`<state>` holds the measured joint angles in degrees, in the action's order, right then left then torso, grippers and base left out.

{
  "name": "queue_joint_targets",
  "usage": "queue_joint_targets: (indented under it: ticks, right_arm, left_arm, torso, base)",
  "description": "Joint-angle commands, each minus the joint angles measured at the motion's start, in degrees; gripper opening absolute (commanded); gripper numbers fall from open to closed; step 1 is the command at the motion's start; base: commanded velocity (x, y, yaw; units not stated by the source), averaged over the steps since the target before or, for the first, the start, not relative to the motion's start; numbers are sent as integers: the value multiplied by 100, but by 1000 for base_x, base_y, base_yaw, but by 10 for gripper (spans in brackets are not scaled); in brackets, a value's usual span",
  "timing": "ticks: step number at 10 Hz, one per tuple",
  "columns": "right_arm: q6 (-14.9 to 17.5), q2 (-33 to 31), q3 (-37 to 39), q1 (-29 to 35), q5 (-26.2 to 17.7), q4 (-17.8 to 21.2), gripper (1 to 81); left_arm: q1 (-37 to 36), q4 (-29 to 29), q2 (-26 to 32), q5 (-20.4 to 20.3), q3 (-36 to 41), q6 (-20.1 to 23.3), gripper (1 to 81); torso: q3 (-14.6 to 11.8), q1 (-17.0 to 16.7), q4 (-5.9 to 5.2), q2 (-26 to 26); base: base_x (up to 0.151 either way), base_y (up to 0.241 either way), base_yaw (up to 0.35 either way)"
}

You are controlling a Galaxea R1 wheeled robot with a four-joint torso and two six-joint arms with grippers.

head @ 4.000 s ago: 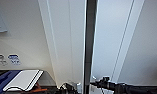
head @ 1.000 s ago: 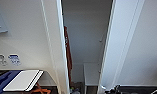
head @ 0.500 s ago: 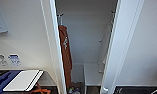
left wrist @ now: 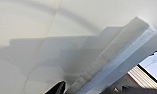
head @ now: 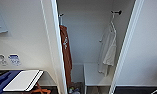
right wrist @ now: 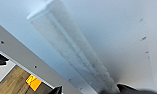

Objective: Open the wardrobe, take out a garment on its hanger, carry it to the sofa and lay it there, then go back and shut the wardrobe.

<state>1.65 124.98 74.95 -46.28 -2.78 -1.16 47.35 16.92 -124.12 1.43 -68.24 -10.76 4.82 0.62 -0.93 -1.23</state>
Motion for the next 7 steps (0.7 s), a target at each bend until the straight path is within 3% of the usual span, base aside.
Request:
queue_joint_targets:
  ticks: [1, 7]
  right_arm:
    - [-209, -49, -289, 149, -1120, 151, 811]
    - [-235, -259, -227, 157, -1049, 230, 811]
  left_arm:
    - [-257, -110, -104, 534, 707, -163, 811]
    - [85, -119, 220, 447, 540, -154, 811]
  torso:
    - [0, 0, 0, 0]
    - [0, 0, 0, 0]
  base:
    - [0, 0, 0]
    - [0, 0, 0]
